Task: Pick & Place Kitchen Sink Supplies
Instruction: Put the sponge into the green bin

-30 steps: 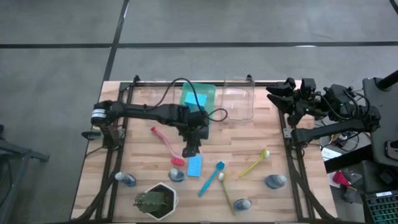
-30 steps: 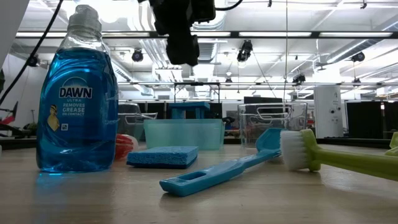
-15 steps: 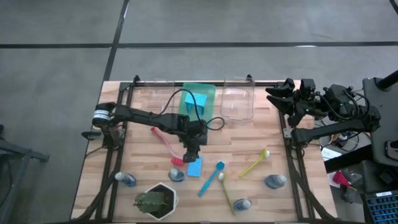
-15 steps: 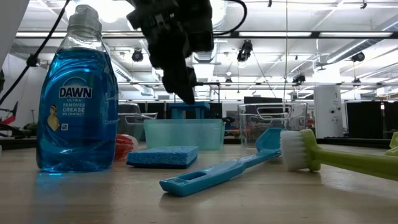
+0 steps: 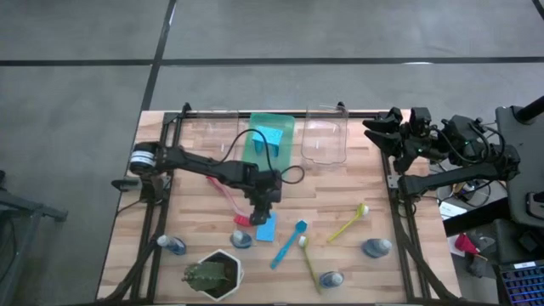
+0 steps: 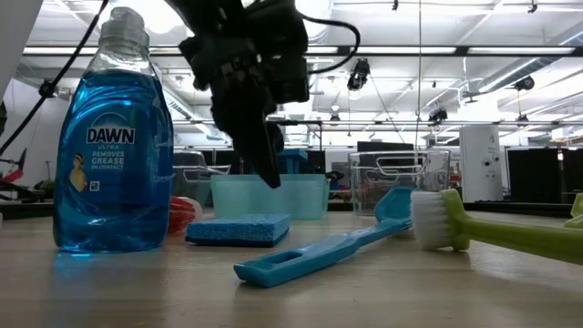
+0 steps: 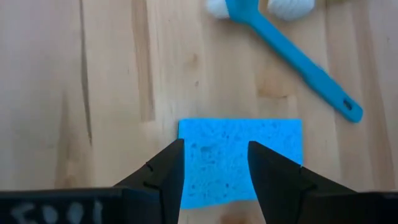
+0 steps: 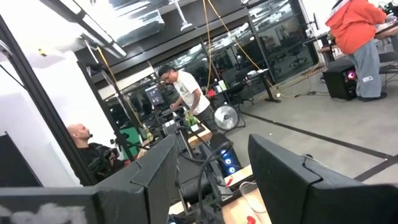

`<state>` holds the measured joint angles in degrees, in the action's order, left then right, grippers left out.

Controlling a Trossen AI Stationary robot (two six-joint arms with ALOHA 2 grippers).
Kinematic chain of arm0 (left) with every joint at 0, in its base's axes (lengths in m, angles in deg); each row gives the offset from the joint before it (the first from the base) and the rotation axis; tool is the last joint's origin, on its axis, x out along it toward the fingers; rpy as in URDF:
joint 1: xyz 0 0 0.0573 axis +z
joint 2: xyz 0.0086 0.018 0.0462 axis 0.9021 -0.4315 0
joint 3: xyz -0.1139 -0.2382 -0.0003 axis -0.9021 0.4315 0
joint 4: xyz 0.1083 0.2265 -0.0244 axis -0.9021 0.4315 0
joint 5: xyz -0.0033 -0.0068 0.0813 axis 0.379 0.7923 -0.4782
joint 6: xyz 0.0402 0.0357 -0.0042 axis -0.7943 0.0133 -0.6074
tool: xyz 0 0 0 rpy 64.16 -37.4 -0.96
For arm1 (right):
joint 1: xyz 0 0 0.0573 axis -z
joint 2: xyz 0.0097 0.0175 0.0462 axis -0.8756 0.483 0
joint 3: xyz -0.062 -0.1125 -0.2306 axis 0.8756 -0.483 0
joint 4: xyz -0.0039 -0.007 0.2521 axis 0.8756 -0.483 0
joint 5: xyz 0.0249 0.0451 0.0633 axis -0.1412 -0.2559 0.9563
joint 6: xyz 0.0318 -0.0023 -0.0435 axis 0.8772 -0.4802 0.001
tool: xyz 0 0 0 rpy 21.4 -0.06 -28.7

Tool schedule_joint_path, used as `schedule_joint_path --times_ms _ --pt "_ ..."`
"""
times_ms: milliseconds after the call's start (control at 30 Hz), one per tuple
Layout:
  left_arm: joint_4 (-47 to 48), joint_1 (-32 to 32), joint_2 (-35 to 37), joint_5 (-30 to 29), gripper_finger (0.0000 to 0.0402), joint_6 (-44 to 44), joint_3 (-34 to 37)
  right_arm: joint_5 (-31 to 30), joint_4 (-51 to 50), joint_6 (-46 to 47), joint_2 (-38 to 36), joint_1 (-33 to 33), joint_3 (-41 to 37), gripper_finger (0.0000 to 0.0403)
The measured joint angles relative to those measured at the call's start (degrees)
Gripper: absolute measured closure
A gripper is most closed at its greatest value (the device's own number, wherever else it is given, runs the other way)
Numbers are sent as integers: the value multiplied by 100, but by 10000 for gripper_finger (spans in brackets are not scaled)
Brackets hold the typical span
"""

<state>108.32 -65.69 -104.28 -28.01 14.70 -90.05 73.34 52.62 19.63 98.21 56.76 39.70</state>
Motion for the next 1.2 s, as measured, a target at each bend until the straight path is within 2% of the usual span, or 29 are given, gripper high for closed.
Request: schedule_joint_path --times_ms 167,300,500,700,1000,1200 --pt "8 -69 -166 69 234 -104 -2 0 13 85 1 0 0 209" --pt "-6 -94 -284 -382 237 -12 2 -2 14 87 1 1 0 209" --pt "-53 -90 -284 -595 250 3 2 -4 29 115 29 0 1 209" --pt "-100 -105 -336 -26 272 -75 69 -4 26 129 69 0 0 209" --pt "-220 -103 -334 -170 279 -39 305 -9 26 127 68 0 0 209" --pt "-331 -105 -330 -130 327 161 387 -9 26 118 69 0 0 209"
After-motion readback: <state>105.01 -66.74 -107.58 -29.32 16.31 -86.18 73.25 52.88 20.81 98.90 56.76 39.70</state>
